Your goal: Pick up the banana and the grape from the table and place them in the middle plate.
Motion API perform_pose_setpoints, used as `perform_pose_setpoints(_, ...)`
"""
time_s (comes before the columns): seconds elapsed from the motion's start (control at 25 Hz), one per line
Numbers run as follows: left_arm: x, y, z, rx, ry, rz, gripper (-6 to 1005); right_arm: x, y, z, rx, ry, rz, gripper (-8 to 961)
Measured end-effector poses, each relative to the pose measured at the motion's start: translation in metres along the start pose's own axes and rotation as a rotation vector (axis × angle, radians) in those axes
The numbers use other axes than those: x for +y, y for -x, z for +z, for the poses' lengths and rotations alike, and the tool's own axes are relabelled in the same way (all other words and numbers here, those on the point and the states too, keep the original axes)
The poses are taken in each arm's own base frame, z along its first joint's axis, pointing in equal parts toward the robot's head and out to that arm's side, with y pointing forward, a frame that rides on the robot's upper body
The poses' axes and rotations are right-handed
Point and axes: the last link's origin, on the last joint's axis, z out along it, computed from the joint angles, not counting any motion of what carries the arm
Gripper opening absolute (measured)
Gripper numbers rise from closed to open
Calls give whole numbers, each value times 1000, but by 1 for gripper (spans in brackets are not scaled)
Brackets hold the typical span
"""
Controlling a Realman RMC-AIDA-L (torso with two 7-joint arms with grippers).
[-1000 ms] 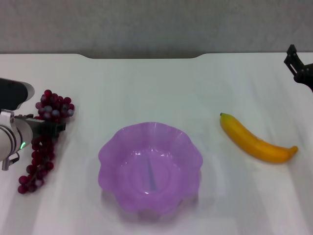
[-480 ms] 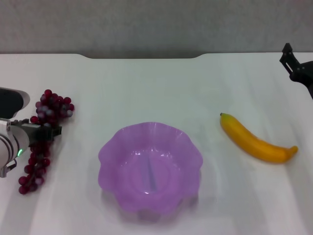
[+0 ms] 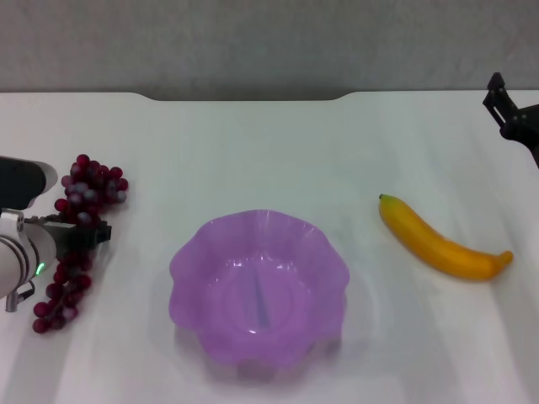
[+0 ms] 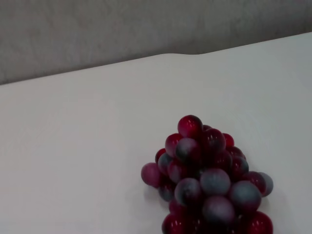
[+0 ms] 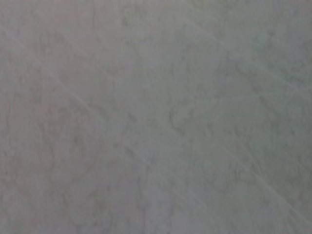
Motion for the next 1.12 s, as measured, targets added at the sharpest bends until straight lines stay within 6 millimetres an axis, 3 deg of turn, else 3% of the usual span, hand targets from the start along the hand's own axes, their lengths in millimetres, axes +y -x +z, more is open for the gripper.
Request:
perform_pose_setpoints(0.24, -1, 1, 0, -17, 3, -21, 891, -1, 0, -1, 1, -2, 0, 865)
perform_pose_setpoints(0.32, 0, 0, 0, -25, 9, -42, 711, -1, -1, -1, 1, -2, 0, 864)
perform_pose_setpoints(0.56, 1, -3, 0, -33, 16, -56, 588, -1, -1, -1, 0, -3, 0, 863)
perform_pose_setpoints(1.12, 4, -6, -1, -20, 23, -49, 495, 1, 0, -2, -10, 6, -8, 861)
